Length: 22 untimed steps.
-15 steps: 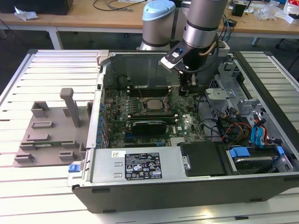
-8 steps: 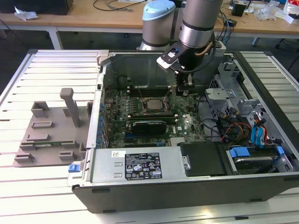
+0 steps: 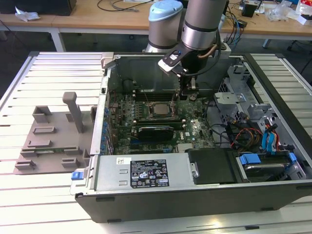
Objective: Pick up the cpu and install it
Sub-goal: 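Close the cpu cover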
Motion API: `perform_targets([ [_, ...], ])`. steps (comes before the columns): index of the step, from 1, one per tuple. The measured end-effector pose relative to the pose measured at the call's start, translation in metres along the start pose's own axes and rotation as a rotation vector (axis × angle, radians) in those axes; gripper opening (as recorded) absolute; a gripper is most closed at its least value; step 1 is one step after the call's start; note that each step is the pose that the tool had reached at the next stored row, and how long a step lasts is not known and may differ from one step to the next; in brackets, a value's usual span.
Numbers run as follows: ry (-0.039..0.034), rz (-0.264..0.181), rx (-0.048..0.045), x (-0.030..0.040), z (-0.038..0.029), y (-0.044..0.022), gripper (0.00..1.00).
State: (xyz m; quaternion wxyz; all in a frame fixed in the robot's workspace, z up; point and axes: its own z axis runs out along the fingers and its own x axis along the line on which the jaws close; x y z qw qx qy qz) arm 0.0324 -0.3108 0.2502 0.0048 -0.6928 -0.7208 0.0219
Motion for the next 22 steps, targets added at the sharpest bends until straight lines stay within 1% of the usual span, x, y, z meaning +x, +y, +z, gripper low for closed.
perform_targets([
  [2, -0.0001, 0.0, 0.0, 0.0001, 0.0001, -0.0023, 0.11],
  [4, -0.0001, 0.0, 0.0, 0.0003, 0.0002, -0.0072, 0.11],
  [6, -0.0001, 0.0, 0.0, 0.0003, 0.0003, -0.009, 0.11],
  [11, 0.0, 0.0, 0.0, 0.0006, 0.0006, -0.0162, 0.11],
  [14, -0.0002, 0.0, 0.0, 0.0009, 0.0012, -0.0221, 0.11],
  [22, -0.0001, 0.0, 0.0, 0.0013, 0.0023, -0.0313, 0.11],
])
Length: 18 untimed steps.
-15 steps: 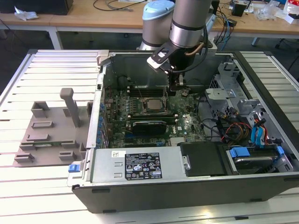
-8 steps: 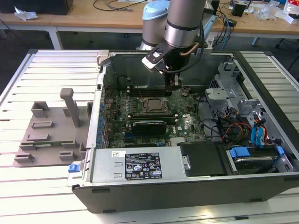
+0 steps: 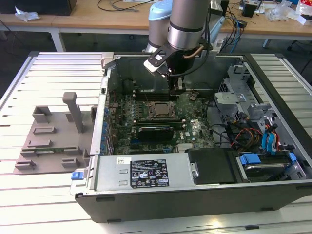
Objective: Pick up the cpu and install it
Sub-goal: 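Close the cpu cover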
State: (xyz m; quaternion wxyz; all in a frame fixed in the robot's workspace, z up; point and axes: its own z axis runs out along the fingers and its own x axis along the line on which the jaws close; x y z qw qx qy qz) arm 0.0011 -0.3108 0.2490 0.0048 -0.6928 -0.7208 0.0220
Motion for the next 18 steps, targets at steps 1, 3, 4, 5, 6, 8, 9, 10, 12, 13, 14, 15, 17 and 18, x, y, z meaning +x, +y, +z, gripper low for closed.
perform_targets([
  [1, 0.0, 0.0, 0.0, 0.0, 0.0001, -0.0008, 0.11],
  [3, 0.0, 0.0, 0.0, 0.0002, 0.0004, -0.0041, 0.11],
  [4, 0.0, 0.0, 0.0, 0.0003, 0.0006, -0.0063, 0.11],
  [5, 0.0, 0.0, 0.0001, 0.0004, 0.0008, -0.0086, 0.11],
  [6, 0.0, 0.0, 0.0, 0.0004, 0.001, -0.01, 0.11],
  [8, 0.0, 0.0, 0.0, 0.0006, 0.0013, -0.0134, 0.11],
  [9, 0.0, 0.0, 0.0, 0.0006, 0.0014, -0.0148, 0.11],
  [10, 0.0, 0.0, 0.0, 0.0007, 0.0015, -0.016, 0.11],
  [12, 0.0001, 0.0, 0.0, 0.0008, 0.002, -0.0201, 0.11],
  [13, 0.0001, 0.0, -0.0001, 0.0009, 0.0023, -0.0215, 0.11],
  [14, 0.0002, 0.0, 0.0, 0.001, 0.0026, -0.0228, 0.11],
  [15, 0.0, 0.0, 0.0, 0.0011, 0.0037, -0.0266, 0.11],
  [17, 0.0, 0.0, 0.0, 0.0013, 0.0054, -0.0303, 0.11],
  [18, 0.0001, 0.0, -0.0001, 0.0014, 0.0062, -0.0314, 0.11],
])
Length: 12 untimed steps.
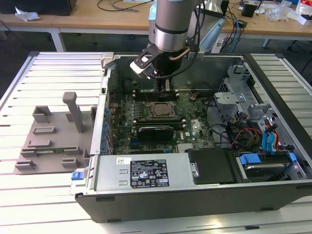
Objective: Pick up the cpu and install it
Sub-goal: 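Close the cpu cover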
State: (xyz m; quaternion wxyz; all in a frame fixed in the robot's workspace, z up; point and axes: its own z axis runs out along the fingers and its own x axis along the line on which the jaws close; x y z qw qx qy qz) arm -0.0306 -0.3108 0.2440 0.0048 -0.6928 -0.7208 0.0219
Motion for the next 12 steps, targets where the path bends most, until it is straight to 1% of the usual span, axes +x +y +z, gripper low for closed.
perform_targets([
  [7, 0.0, 0.0, 0.0, 0.0003, 0.0043, -0.0047, 0.11],
  [9, 0.0, 0.0, 0.0, 0.0004, 0.0065, -0.0069, 0.11],
  [10, -0.0001, 0.0, 0.0001, 0.0005, 0.0091, -0.0083, 0.11],
  [12, -0.0001, 0.0, 0.0, 0.0008, 0.0195, -0.0087, 0.11],
])
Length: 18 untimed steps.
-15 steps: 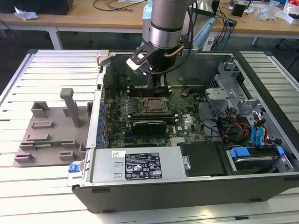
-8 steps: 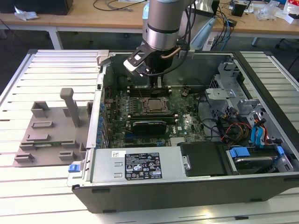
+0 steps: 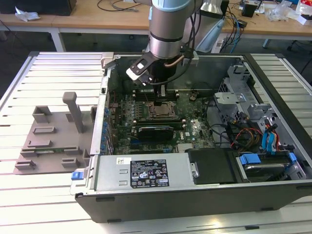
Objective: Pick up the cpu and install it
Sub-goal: 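Close the cpu cover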
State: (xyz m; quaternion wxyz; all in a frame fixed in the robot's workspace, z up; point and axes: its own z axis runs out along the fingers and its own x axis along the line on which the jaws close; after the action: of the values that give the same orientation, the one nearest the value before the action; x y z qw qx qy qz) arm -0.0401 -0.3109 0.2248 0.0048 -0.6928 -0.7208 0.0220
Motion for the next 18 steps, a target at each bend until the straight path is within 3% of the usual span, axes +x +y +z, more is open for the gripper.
perform_targets([
  [4, 0.0001, 0.0, 0.0, 0.0003, 0.0099, -0.0002, 0.11],
  [10, 0.0, 0.0, 0.0, 0.0005, 0.0173, -0.0016, 0.11],
  [18, 0.0003, 0.0, 0.0001, 0.0006, 0.0208, -0.0012, 0.11],
])
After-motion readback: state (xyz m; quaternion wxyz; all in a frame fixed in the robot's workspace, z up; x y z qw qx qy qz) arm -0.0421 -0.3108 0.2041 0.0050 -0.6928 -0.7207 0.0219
